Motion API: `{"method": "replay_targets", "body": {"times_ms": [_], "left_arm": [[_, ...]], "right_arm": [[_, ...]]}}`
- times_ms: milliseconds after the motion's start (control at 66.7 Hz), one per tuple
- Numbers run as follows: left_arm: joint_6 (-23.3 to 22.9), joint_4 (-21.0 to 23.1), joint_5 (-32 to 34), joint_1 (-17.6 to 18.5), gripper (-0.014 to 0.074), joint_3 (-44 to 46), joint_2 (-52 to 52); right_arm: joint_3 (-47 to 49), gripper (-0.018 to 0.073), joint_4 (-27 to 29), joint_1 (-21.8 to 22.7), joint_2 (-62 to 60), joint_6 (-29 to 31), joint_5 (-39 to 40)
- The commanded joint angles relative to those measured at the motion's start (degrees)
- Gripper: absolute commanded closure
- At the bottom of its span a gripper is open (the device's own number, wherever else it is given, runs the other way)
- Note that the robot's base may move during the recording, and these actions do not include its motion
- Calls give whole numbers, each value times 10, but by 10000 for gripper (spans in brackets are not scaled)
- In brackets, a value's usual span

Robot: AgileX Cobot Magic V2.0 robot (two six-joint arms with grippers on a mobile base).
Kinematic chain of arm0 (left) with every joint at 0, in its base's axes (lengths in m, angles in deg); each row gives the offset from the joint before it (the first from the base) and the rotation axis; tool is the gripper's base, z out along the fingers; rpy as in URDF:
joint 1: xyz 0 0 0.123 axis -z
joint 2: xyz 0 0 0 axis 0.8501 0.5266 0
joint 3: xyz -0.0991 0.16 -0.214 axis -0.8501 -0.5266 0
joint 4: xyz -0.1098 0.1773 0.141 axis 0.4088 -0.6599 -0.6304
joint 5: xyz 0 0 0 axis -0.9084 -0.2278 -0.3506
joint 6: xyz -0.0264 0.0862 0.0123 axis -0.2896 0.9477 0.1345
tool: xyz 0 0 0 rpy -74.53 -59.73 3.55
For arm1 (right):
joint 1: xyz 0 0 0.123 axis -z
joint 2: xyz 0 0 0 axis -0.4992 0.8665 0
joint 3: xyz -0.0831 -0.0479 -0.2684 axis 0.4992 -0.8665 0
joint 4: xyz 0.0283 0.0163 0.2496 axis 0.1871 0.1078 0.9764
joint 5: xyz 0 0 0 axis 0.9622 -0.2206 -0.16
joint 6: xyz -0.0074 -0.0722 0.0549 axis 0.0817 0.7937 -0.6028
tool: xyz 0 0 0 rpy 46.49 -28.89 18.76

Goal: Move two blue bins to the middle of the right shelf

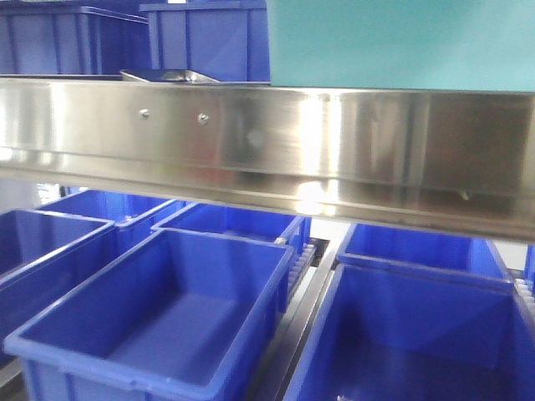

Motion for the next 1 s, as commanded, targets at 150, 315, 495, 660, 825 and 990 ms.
{"method": "replay_targets", "body": {"times_ms": [150, 315, 495, 660, 825, 990], "left_arm": [[2, -45, -9, -7, 707, 6, -9], [2, -45, -8, -7, 707, 6, -9], [2, -46, -8, -7, 707, 6, -9], [2, -46, -3, -7, 707, 6, -9], [2, -46, 5, -7, 707, 6, -9], [2, -46, 5, -7, 707, 6, -9]], "right_arm": [[9, 725, -35, 9, -7, -1, 14], [9, 725, -35, 9, -7, -1, 14], [9, 725, -35, 9, -7, -1, 14], [9, 725, -35, 9, -7, -1, 14], [9, 725, -35, 9, -7, -1, 14], [9, 725, -35, 9, -7, -1, 14]]}}
